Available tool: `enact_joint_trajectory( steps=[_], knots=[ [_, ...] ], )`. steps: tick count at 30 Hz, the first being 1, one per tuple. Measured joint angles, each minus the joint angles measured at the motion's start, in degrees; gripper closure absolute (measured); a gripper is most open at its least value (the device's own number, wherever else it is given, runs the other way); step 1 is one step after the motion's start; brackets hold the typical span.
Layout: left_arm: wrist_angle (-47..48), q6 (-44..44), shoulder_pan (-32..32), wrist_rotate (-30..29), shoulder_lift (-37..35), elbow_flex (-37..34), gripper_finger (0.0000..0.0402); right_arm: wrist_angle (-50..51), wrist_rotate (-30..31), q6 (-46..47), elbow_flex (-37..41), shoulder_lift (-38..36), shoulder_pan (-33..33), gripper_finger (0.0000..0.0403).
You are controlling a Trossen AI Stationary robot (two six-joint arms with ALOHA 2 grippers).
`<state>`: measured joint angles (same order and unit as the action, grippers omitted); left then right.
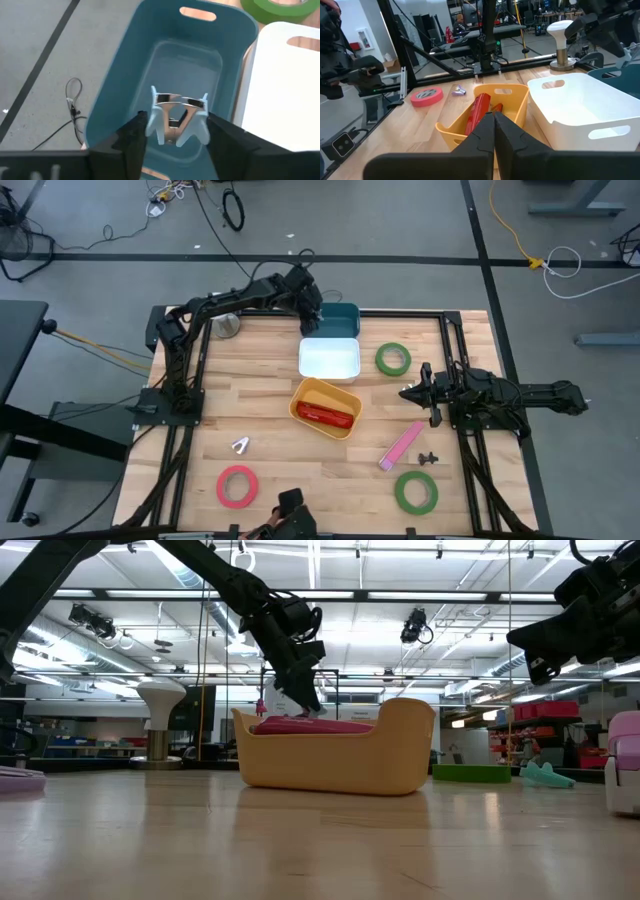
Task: Pick and place Stapler, Stapler remover, tape
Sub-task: Put the left blue stapler remover into the blue bin, then put the violet stapler remover into the blue bin
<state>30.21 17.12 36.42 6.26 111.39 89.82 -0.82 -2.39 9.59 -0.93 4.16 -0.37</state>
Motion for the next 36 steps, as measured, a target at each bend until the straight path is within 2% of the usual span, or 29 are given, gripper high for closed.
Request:
enact_joint_trajectory(
  steps=[6, 11, 16, 24, 36],
  knots=[
    [1.83, 0.00, -0.53, -0.02, 0.00, 0.00, 0.0122, 0.00, 0.00, -0.01, 0.00, 0.00, 0.00, 0.0396],
    [3.15, 0.00, -1.44, -0.03, -0.31, 0.00, 0.0090, 0.00, 0.00, -0.01, 0.01, -0.01, -0.01, 0.0396],
    [7.97, 0.02, -2.04, -0.43, -0.87, 2.38, 0.0086, 0.00, 0.00, -0.01, 0.02, -0.02, -0.01, 0.0396],
    [23.87, 0.03, -3.98, -0.47, -1.15, 11.49, 0.0092, 0.00, 0.00, -0.01, 0.00, -0.02, 0.01, 0.0396],
    [27.99, -2.70, -8.31, -0.69, -1.20, 12.39, 0.0099, 0.00, 0.00, -0.01, 0.01, -0.01, 0.00, 0.0396]
  ],
)
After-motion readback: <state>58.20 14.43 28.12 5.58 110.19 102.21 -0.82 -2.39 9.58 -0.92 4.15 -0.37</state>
